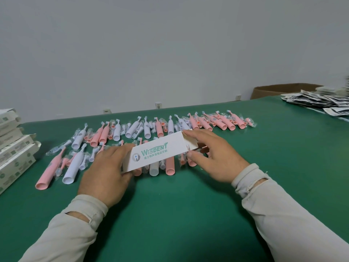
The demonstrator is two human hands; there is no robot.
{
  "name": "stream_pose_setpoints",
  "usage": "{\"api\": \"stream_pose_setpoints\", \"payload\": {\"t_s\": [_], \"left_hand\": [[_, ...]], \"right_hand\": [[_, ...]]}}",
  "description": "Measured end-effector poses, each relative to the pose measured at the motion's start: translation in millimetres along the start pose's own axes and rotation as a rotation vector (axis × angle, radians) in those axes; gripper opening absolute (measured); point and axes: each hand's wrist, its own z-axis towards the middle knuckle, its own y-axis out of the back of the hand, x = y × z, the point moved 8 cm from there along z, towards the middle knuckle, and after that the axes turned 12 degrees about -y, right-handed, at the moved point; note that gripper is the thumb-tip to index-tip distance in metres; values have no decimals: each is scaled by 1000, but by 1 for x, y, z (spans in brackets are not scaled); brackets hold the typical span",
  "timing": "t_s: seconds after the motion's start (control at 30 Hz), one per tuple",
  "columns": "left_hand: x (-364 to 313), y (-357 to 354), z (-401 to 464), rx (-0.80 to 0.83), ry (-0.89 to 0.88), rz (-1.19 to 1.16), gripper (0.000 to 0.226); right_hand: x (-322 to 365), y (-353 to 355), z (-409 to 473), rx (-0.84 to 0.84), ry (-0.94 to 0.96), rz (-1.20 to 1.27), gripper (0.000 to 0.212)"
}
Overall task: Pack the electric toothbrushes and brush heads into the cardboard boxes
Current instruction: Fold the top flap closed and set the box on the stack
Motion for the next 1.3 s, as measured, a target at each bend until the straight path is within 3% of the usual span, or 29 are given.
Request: {"api": "stream_pose_setpoints", "payload": {"t_s": [0.33,0.5,0.57,0.67,0.73,0.8,1.07,1.3], "left_hand": [[-1,2,1,-6,-2,0,66],[-4,2,0,3,-2,-3,65],[-4,3,-1,3,1,0,65],[-3,4,0,-3,10,-9,65],[-3,4,0,-6,10,-18,65],[-4,4,1,-7,5,-22,65],[-4,6,0,-37,-4,-6,66],[-5,7,1,-43,-11,10,66]], "right_hand": [[3,5,-1,-158,14,171,33],[14,9,-6,-243,71,133,28],[12,8,-5,-235,30,159,29],[3,4,-2,-182,-80,431,36],[1,2,-2,-179,-112,524,29],[0,2,-1,-194,-129,547,20],[-12,-1,2,-190,-226,675,11],[-15,-2,3,-187,-227,647,10]]}}
